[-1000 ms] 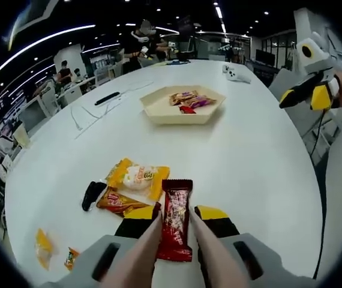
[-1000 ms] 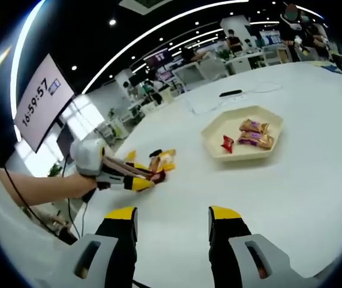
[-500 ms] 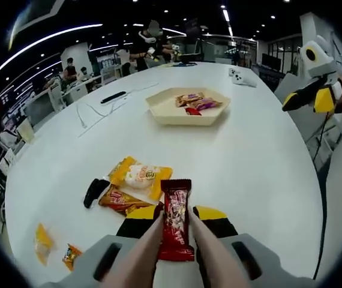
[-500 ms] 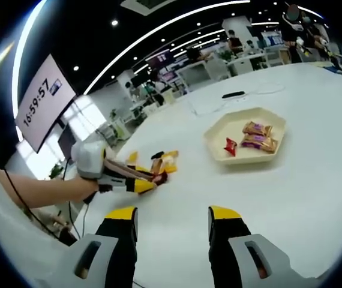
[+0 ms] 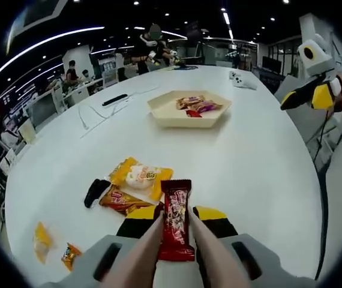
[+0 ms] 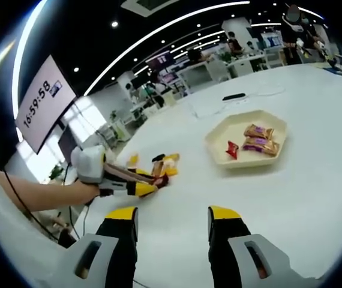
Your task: Place the target food into the container with the food tongs after gripping and lifting it, then release it inside without dropping or visibly crushing the food.
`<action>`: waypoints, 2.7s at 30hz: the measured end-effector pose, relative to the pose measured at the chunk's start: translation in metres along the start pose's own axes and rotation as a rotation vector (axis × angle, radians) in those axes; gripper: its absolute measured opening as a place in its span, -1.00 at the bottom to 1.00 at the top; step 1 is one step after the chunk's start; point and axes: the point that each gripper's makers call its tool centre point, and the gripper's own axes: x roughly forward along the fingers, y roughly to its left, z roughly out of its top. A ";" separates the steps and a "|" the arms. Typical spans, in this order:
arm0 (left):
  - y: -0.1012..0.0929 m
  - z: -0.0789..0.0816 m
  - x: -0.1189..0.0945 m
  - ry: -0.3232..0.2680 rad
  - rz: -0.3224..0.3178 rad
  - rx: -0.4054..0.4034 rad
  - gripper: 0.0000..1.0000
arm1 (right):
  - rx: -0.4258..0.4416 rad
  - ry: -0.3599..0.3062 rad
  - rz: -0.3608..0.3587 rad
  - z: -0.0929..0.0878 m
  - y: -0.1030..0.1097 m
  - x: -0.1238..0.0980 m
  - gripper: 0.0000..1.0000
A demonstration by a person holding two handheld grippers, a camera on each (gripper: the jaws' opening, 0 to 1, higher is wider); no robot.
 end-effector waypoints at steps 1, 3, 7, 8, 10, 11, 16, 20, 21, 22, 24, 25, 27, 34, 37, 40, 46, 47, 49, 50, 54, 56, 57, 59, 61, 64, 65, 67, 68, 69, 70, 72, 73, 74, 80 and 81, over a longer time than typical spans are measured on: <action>0.000 0.000 0.000 -0.002 0.002 -0.002 -0.60 | -0.002 -0.001 0.001 0.001 0.001 0.000 -0.07; 0.000 0.000 0.000 -0.001 0.010 0.006 -0.60 | -0.006 -0.001 0.002 0.001 0.002 0.000 -0.07; 0.001 0.001 0.000 -0.007 0.034 -0.017 -0.61 | -0.010 -0.011 -0.002 0.004 0.002 -0.002 -0.07; 0.001 0.001 0.000 -0.007 0.036 -0.018 -0.61 | -0.010 -0.012 -0.004 0.004 0.002 -0.003 -0.07; 0.001 0.001 0.000 -0.009 0.039 -0.022 -0.61 | -0.008 -0.015 -0.008 0.004 0.001 -0.004 -0.07; 0.002 0.001 -0.001 -0.011 0.040 -0.025 -0.61 | -0.006 -0.017 -0.009 0.004 0.001 -0.005 -0.07; 0.001 0.002 0.000 -0.004 0.070 -0.036 -0.61 | 0.000 -0.021 -0.014 0.002 0.001 -0.008 -0.08; 0.002 0.002 0.000 -0.003 0.080 -0.062 -0.61 | 0.002 -0.027 -0.016 0.002 0.001 -0.010 -0.08; 0.002 0.002 -0.001 -0.004 0.079 -0.079 -0.61 | 0.001 -0.028 -0.015 0.002 0.002 -0.011 -0.08; 0.002 0.002 -0.001 -0.005 0.078 -0.084 -0.61 | 0.000 -0.027 -0.014 0.002 0.003 -0.011 -0.08; 0.000 0.003 -0.002 -0.007 0.082 -0.082 -0.61 | -0.003 -0.025 -0.012 0.000 0.004 -0.012 -0.08; -0.001 0.004 -0.003 -0.010 0.081 -0.090 -0.61 | -0.003 -0.025 -0.011 0.000 0.005 -0.012 -0.08; -0.003 0.005 -0.005 -0.017 0.080 -0.094 -0.61 | -0.004 -0.025 -0.010 -0.001 0.005 -0.013 -0.08; -0.008 0.008 -0.010 -0.030 0.073 -0.110 -0.60 | -0.008 -0.026 -0.002 -0.004 0.008 -0.014 -0.08; -0.007 0.005 -0.015 -0.026 0.082 -0.101 -0.60 | -0.001 -0.028 0.002 -0.004 0.009 -0.015 -0.08; -0.005 0.004 -0.020 -0.034 0.091 -0.115 -0.60 | -0.008 -0.018 0.011 -0.006 0.012 -0.014 -0.08; -0.007 0.005 -0.026 -0.046 0.095 -0.123 -0.60 | -0.016 -0.011 0.023 -0.005 0.017 -0.009 -0.08; -0.007 0.005 -0.027 -0.048 0.094 -0.129 -0.60 | -0.018 -0.008 0.026 -0.005 0.018 -0.008 -0.08; -0.006 0.007 -0.029 -0.056 0.097 -0.134 -0.60 | -0.021 -0.005 0.030 -0.006 0.020 -0.007 -0.08; -0.007 0.008 -0.031 -0.059 0.097 -0.136 -0.60 | -0.023 -0.003 0.034 -0.006 0.021 -0.007 -0.08; -0.007 0.013 -0.036 -0.074 0.095 -0.144 -0.60 | -0.023 0.002 0.039 -0.008 0.023 -0.006 -0.08; -0.008 0.015 -0.039 -0.081 0.096 -0.144 -0.60 | -0.022 0.005 0.041 -0.009 0.023 -0.005 -0.08; -0.008 0.016 -0.040 -0.085 0.097 -0.146 -0.60 | -0.024 0.005 0.042 -0.009 0.024 -0.005 -0.08; -0.008 0.018 -0.043 -0.094 0.101 -0.147 -0.60 | -0.027 0.010 0.047 -0.010 0.027 -0.004 -0.08; -0.008 0.019 -0.047 -0.102 0.104 -0.153 -0.60 | -0.034 0.014 0.052 -0.010 0.029 -0.003 -0.08; -0.008 0.022 -0.053 -0.116 0.113 -0.163 -0.60 | -0.040 0.023 0.061 -0.011 0.033 -0.001 -0.08; -0.007 0.023 -0.055 -0.123 0.119 -0.168 -0.60 | -0.043 0.028 0.065 -0.012 0.036 -0.001 -0.08; -0.007 0.023 -0.058 -0.127 0.123 -0.171 -0.60 | -0.048 0.036 0.072 -0.013 0.039 0.001 -0.08; -0.007 0.023 -0.060 -0.128 0.125 -0.175 -0.60 | -0.052 0.046 0.078 -0.015 0.041 0.002 -0.08; -0.007 0.023 -0.061 -0.130 0.128 -0.175 -0.60 | -0.056 0.054 0.082 -0.016 0.043 0.002 -0.08; -0.007 0.023 -0.064 -0.135 0.131 -0.179 -0.60 | -0.061 0.066 0.088 -0.019 0.045 0.004 -0.08; -0.006 0.023 -0.070 -0.150 0.141 -0.186 -0.60 | -0.064 0.085 0.098 -0.022 0.050 0.006 -0.08; -0.006 0.023 -0.073 -0.157 0.146 -0.195 -0.60 | -0.066 0.093 0.101 -0.023 0.052 0.007 -0.08; -0.006 0.023 -0.075 -0.162 0.148 -0.203 -0.60 | -0.070 0.102 0.105 -0.024 0.054 0.008 -0.08; -0.006 0.021 -0.090 -0.196 0.156 -0.245 -0.60 | -0.064 0.134 0.122 -0.024 0.068 0.017 -0.08; -0.008 0.020 -0.094 -0.201 0.155 -0.248 -0.60 | -0.064 0.135 0.122 -0.023 0.069 0.017 -0.08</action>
